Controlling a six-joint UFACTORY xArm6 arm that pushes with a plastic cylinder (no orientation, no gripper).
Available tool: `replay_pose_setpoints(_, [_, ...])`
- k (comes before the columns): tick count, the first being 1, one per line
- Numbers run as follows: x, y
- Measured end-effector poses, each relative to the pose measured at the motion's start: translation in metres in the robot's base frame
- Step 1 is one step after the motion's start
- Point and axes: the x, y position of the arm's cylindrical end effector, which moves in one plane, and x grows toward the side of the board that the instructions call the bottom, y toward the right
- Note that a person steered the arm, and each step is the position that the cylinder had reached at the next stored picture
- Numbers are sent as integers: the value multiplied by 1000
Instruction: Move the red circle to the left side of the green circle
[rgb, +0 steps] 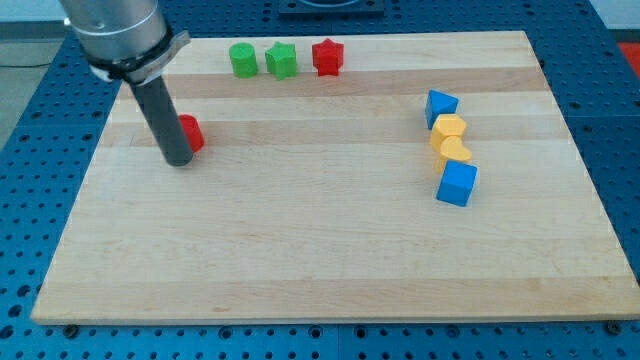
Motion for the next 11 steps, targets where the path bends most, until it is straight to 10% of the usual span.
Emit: replay_pose_setpoints(11, [-127, -19])
